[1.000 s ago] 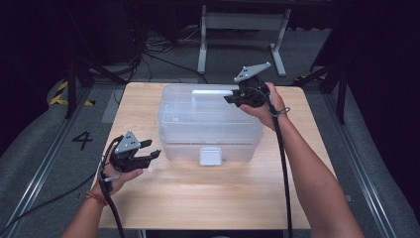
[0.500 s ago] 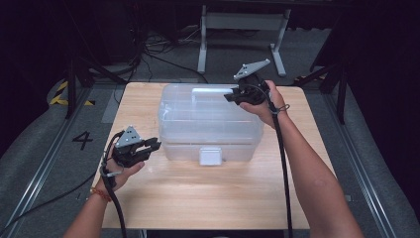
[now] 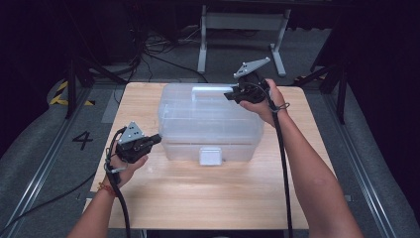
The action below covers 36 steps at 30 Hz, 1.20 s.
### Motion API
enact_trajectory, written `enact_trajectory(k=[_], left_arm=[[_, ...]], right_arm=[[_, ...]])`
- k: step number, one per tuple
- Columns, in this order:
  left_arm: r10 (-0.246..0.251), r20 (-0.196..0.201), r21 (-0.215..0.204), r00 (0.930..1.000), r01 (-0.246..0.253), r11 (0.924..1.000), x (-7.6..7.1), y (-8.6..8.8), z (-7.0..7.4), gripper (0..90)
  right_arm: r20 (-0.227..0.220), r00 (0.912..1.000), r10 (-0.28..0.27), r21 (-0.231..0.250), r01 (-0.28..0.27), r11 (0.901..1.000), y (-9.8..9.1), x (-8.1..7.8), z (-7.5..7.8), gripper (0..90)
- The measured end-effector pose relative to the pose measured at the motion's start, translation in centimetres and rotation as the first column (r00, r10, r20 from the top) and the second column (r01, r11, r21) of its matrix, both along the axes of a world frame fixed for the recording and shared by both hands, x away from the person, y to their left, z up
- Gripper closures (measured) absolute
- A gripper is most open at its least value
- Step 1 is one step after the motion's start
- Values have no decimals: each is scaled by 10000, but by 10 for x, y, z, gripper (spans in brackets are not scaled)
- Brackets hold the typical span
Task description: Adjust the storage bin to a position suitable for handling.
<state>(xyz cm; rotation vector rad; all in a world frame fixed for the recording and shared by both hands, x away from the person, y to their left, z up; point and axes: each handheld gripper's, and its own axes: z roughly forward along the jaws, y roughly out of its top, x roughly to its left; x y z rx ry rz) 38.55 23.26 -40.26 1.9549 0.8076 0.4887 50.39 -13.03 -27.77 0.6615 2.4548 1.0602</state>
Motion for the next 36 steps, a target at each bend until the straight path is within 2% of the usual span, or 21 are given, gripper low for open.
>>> enact_trajectory(k=[2, 7, 11, 12, 14, 16, 19, 20, 21, 24, 27, 30, 32, 36], left_arm=[[-25, 113, 20, 9999, 25, 10000, 1, 1, 0, 899], [0, 78, -91, 10000, 1, 10000, 1, 0, -2, 899], [-11, 139, -20, 9999, 11, 10000, 1, 0, -2, 899], [-26, 136, -96, 9999, 27, 10000, 1, 0, -2, 900], [-41, 157, -55, 9999, 42, 10000, 2, 0, -1, 900], [-79, 140, -7, 9999, 79, 10000, 2, 1, -2, 900], [-67, 130, 6, 9999, 66, 10000, 1, 0, -2, 900], [-67, 130, 6, 9999, 66, 10000, 1, 0, -2, 900], [-17, 173, 1, 9998, 17, 10000, 1, 0, -1, 900], [1, 205, 5, 9998, -1, 10000, 1, 0, -1, 900], [-16, 263, 84, 9997, 14, 10000, 3, 0, 0, 900], [17, 225, 70, 9997, -18, 10000, 3, -1, -1, 900], [22, 239, 9, 9997, -23, 10000, 3, -1, -1, 900], [28, 373, -11, 9993, -28, 10000, 4, 0, 1, 900]], right_arm=[[7, 10000, 3, 45, -3, 10000, 0, 0, 0, 735], [45, 10000, -6, 21, 6, 10000, 0, -1, -1, 734], [105, 9999, -36, 47, 36, 10000, -1, -2, -1, 720], [376, 9992, -147, 153, 142, 9998, -4, -6, 4, 642], [562, 9983, -150, 210, 138, 9997, -9, -11, 7, 649], [811, 9962, -321, 611, 272, 9978, -19, -17, 10, 640], [883, 9951, -448, 995, 359, 9944, -32, -24, 11, 633], [883, 9951, -448, 995, 359, 9944, -32, -24, 11, 633], [1095, 9921, -616, 981, 509, 9939, -42, -30, 10, 628], [1336, 9876, -818, 1001, 687, 9926, -55, -38, 8, 613], [1480, 9843, -962, 1333, 765, 9881, -72, -47, 5, 606], [1603, 9815, -1046, 1339, 834, 9875, -81, -53, 3, 588], [1706, 9789, -1122, 1400, 887, 9862, -96, -61, -2, 576], [1634, 9790, -1218, 1586, 958, 9827, -118, -73, -16, 573]])
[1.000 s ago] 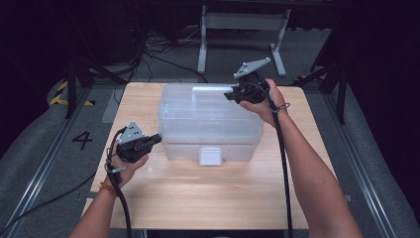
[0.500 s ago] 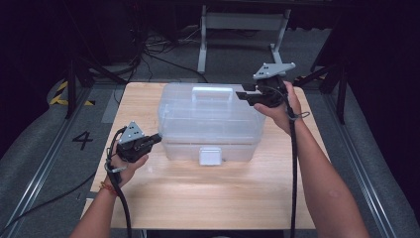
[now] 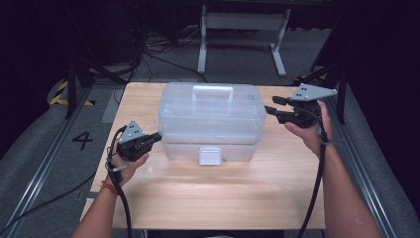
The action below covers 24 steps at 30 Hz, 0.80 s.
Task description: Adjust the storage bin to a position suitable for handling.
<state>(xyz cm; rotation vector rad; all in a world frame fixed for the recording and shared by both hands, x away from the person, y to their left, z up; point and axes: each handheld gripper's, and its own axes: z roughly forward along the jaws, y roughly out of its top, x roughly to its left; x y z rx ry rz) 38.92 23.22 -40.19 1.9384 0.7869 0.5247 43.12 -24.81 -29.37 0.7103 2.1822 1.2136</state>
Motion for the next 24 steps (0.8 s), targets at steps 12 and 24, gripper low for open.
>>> enact_trajectory(k=[12, 24], left_arm=[[-24, 128, -122, 9999, 26, 9999, 1, 0, 3, 900], [-83, 213, -147, 9997, 86, 9999, 2, 0, 8, 900]], right_arm=[[-493, 9986, 184, -203, -195, 9996, -20, -18, -51, 568], [-576, 9974, 440, -516, -469, 9976, -9, -25, -72, 498]])
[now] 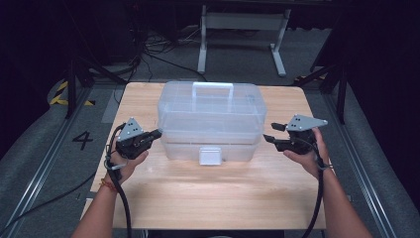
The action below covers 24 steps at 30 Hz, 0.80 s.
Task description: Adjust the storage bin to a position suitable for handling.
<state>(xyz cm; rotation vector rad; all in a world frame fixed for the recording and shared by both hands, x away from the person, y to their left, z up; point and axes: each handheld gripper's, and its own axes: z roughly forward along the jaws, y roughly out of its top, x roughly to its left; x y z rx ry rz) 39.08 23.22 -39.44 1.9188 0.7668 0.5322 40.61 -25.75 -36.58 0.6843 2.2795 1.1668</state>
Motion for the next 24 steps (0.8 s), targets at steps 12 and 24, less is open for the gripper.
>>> enact_trajectory(k=[12, 24], left_arm=[[-95, 147, 45, 9998, 94, 9999, 1, -3, 3, 900], [-112, 192, -42, 9998, 112, 9999, 0, -3, 4, 900]], right_arm=[[-104, 9999, 76, -35, -76, 10000, 4, 2, -12, 452], [877, 9941, -631, 571, 583, 9967, 13, 6, -15, 453]])
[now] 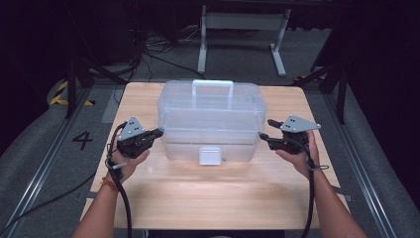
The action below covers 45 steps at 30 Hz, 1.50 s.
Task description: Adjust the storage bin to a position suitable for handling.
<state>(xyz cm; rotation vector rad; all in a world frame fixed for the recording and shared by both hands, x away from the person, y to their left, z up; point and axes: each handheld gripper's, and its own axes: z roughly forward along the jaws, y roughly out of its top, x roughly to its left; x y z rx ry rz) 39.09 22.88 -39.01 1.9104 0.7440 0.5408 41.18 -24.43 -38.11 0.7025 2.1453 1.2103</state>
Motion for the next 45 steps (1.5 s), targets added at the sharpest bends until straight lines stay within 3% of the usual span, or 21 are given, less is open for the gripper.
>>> enact_trajectory(k=[6, 9, 13, 17, 24, 39, 45], left_arm=[[19, 79, 11, 10000, -19, 10000, 0, 1, 0, 898], [48, -10, -26, 10000, -48, 10000, 0, 1, -2, 898], [56, -116, 151, 9999, -55, 9999, 0, 0, -5, 893], [18, -104, 584, 9999, -12, 9983, 0, -3, -7, 889], [-18, -311, 643, 9995, 38, 9979, 2, -3, -11, 892], [-104, -366, 487, 9993, 122, 9987, 6, 1, -16, 874], [-85, -375, 453, 9993, 102, 9989, 5, 1, -16, 871]], right_arm=[[308, 9993, -197, 106, 194, 9998, 1, -1, -1, 467], [440, 9989, -150, 403, 132, 9991, 1, -3, 0, 475], [767, 9969, -153, 613, 106, 9981, 4, -5, 4, 503], [989, 9947, -275, 700, 207, 9973, 4, -4, 8, 527], [1350, 9892, -573, 919, 451, 9947, 7, -3, 16, 574], [1677, 9806, -1011, 1233, 809, 9891, 12, 11, 30, 613], [1605, 9804, -1146, 1303, 940, 9870, 14, 19, 37, 610]])
